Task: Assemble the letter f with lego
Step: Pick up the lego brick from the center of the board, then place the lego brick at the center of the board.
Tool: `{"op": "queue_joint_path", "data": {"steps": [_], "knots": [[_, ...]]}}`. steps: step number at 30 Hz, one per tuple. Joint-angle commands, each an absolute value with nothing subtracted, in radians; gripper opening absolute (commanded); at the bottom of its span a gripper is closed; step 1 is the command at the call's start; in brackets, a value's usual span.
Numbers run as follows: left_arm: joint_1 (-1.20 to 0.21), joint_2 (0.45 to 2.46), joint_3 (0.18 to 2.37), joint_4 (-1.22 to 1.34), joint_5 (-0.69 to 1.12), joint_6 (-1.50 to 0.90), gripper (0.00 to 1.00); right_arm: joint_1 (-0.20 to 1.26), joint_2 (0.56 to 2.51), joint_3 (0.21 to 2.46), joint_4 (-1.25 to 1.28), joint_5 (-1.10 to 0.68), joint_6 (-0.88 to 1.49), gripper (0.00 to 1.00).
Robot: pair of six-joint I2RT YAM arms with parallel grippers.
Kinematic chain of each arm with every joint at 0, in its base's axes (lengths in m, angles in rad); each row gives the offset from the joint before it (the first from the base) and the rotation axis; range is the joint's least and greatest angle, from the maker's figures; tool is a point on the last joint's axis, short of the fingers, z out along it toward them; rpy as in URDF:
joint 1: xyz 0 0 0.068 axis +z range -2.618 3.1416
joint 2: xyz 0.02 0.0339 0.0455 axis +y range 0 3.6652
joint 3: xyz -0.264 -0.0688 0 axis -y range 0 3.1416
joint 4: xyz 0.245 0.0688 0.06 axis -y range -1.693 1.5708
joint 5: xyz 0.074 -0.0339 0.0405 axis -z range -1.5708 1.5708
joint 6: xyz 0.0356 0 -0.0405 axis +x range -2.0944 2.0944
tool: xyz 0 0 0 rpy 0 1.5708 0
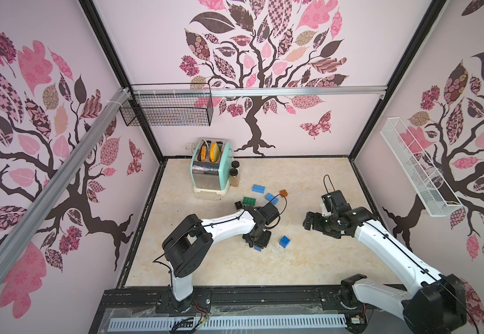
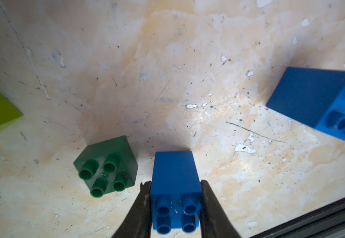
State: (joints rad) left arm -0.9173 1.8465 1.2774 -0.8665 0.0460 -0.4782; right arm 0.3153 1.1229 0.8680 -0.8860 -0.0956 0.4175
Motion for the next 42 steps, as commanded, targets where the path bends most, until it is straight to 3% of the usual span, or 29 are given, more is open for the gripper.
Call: {"op": "queue_joint_path", "data": {"steps": [1,13,36,42], "knots": [[-0.922,1.886,1.369,-0.926,0.002,-0.512,0.28,0.310,1.132,0.891,-0.882,-0.105,0.406,1.00],[-0.874,2.073,1.665,-1.119,-0.044,-0.653,0.28,0.310,1.225,0.960,-0.869,-0.111,0.438,1.00],[-0.774,2.157,1.707,-1.117,0.007,-0.765,0.26,0.310,1.310,1.028,-0.886,-0.137,0.443,1.00],[-0.766,2.157,1.711,-1.115,0.011,-0.774,0.31,0.310,1.324,1.053,-0.897,-0.137,0.435,1.00]]}}
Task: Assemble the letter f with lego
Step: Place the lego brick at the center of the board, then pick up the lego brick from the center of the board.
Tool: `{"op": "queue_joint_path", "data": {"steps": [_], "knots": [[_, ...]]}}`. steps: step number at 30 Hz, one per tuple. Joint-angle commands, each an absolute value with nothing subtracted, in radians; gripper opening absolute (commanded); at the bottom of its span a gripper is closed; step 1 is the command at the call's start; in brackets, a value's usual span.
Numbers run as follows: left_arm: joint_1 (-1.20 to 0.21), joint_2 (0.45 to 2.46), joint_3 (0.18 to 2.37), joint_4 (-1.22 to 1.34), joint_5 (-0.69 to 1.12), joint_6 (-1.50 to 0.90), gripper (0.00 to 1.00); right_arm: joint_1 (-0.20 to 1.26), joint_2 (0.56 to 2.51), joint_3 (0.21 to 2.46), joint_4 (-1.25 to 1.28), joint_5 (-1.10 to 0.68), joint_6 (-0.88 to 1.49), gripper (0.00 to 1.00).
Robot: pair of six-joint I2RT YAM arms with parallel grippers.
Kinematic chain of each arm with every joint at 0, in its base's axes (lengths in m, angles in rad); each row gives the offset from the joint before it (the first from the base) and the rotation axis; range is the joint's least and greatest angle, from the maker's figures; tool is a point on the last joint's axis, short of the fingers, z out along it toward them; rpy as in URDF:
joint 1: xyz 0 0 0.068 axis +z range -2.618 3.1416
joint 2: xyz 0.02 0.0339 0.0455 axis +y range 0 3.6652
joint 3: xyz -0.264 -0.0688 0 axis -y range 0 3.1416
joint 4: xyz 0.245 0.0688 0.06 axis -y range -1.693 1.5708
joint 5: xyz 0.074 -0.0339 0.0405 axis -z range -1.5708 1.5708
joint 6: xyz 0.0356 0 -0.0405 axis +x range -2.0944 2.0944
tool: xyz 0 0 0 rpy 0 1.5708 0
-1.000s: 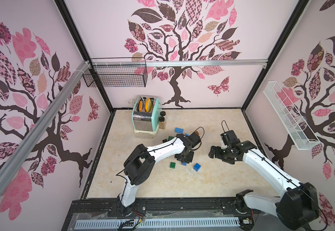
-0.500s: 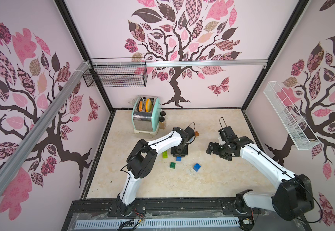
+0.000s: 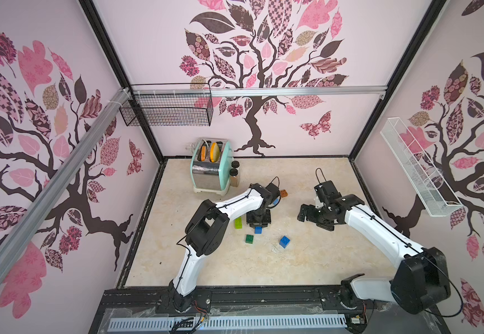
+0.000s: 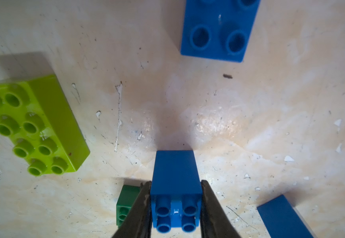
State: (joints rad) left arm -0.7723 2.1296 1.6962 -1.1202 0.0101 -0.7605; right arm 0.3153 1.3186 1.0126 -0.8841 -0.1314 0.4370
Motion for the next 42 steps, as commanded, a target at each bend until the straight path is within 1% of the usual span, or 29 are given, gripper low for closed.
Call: {"op": "queue_joint_path", "data": {"steps": [1,3,10,14,16,20,22,23,26,32,36,42], "knots": [[-0.765,2.157,1.711,-1.115,0.011,-0.775,0.33,0.310,1.329,1.058,-0.897,-0.139,0.436,1.00],[-0.764,2.151,1.711,-1.117,0.010,-0.777,0.39,0.311,1.336,1.064,-0.900,-0.144,0.435,1.00],[-0.764,2.116,1.684,-1.105,0.006,-0.778,0.49,0.310,1.356,1.078,-0.899,-0.155,0.437,1.00],[-0.764,2.058,1.674,-1.105,-0.041,-0.762,0.55,0.315,1.381,1.105,-0.890,-0.165,0.445,1.00],[-0.761,1.992,1.663,-1.109,-0.071,-0.737,0.64,0.328,1.413,1.144,-0.887,-0.158,0.454,1.00],[-0.728,1.828,1.591,-1.128,-0.054,-0.659,0.87,0.365,1.561,1.279,-0.874,-0.172,0.507,1.00],[-0.707,1.735,1.508,-1.116,-0.047,-0.637,0.95,0.391,1.655,1.362,-0.873,-0.170,0.538,1.00],[-0.699,1.683,1.465,-1.104,-0.045,-0.629,0.98,0.400,1.706,1.407,-0.874,-0.173,0.562,1.00],[-0.677,1.564,1.354,-1.078,-0.042,-0.598,0.98,0.408,1.837,1.514,-0.863,-0.176,0.640,1.00],[-0.596,1.436,1.221,-1.073,0.004,-0.568,0.98,0.423,2.041,1.707,-0.861,-0.130,0.749,1.00],[-0.533,1.405,1.180,-1.073,0.057,-0.544,0.98,0.429,2.155,1.815,-0.882,-0.124,0.796,1.00],[-0.464,1.391,1.141,-1.062,0.102,-0.513,0.98,0.448,2.262,1.923,-0.904,-0.087,0.841,1.00]]}}
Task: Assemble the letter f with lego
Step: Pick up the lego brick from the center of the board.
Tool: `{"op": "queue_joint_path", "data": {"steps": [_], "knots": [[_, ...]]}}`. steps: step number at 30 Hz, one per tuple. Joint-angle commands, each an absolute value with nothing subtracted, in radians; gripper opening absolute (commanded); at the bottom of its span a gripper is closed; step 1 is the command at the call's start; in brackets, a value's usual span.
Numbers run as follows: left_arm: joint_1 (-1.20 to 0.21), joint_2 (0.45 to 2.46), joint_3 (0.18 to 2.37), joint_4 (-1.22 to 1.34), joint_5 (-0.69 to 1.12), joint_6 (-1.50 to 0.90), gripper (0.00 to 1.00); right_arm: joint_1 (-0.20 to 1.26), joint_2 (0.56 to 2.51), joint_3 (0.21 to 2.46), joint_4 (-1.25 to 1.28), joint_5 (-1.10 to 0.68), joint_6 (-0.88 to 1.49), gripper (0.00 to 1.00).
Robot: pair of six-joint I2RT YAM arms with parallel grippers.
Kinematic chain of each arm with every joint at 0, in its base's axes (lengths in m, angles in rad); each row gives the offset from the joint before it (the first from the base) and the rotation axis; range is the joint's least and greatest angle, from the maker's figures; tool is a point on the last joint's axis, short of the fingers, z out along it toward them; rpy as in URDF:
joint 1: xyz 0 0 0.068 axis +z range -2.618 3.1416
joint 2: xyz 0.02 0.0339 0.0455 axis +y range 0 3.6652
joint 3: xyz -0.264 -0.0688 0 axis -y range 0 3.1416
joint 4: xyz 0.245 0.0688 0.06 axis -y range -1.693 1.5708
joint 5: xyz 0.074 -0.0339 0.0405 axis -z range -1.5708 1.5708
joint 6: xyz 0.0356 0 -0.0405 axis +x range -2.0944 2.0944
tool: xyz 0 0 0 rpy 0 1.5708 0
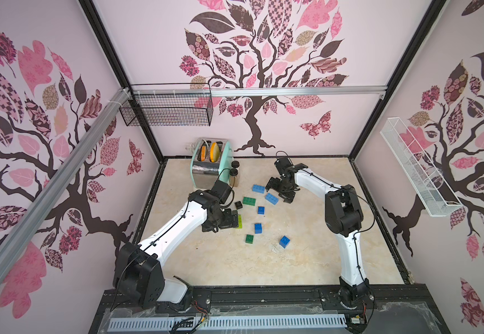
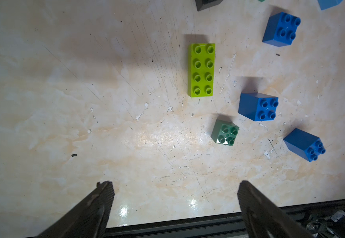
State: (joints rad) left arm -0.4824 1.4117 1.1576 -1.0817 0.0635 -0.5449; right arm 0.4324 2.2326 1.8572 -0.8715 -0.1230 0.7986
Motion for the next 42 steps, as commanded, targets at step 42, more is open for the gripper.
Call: {"op": "queue_joint_path", "data": {"steps": [42], "knots": [[-0.396,1.422,1.106,-1.035,0.090,-0.495,0.95,0.520,2.311,1.962,-1.017,0.059,0.788,0.86]]}}
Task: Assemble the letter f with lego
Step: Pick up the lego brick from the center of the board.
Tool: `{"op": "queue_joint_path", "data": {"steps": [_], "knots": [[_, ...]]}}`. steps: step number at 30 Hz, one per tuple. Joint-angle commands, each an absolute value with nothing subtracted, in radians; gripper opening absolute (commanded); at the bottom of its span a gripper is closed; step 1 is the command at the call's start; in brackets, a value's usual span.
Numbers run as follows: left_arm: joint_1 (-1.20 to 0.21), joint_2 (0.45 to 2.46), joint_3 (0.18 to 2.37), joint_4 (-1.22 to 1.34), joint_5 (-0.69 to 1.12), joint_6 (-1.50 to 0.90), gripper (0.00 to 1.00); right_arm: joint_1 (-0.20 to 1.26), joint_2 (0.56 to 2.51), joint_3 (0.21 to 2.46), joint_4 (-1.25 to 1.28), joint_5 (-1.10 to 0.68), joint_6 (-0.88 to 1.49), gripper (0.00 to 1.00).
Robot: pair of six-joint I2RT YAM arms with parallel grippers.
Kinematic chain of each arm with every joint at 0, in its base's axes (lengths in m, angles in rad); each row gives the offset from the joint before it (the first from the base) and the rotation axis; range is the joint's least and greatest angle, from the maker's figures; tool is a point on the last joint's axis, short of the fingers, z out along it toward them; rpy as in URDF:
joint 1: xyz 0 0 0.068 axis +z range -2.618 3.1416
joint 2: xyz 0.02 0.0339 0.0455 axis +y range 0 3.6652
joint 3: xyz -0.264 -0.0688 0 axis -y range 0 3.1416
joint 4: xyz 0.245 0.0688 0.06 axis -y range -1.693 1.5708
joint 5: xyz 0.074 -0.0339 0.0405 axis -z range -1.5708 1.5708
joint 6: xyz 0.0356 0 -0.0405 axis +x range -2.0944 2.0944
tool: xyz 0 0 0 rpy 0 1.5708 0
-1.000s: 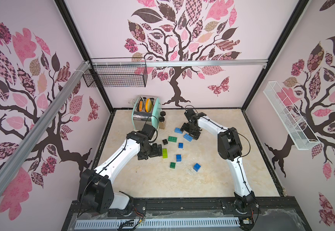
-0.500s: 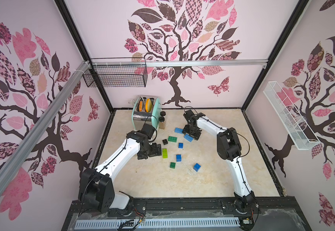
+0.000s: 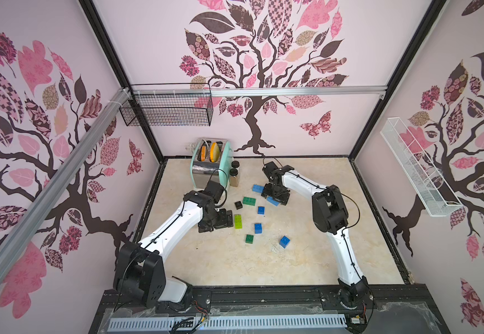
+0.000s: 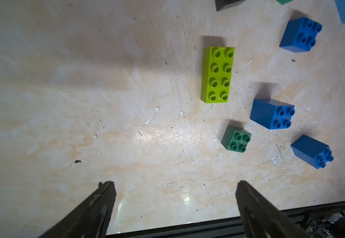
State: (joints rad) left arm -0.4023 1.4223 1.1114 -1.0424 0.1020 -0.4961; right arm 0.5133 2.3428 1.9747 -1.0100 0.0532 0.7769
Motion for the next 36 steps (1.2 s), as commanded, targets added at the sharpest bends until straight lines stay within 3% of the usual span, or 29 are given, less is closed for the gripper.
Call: {"op": "queue_joint_path", "data": {"steps": [1,19,36], "knots": [[-0.396,1.419,1.105,-1.035,0.087,-0.494,0.95,0.520,2.313,1.965,-1.018,0.065,0.788,0.85],[-0.392,1.413,1.083,-1.028,0.082,-0.491,0.96,0.545,2.291,1.974,-1.042,0.134,0.683,0.62],[-0.318,1.243,0.959,-0.810,0.375,-0.486,0.95,0.641,2.036,1.887,-1.114,0.021,0.435,0.58]]}}
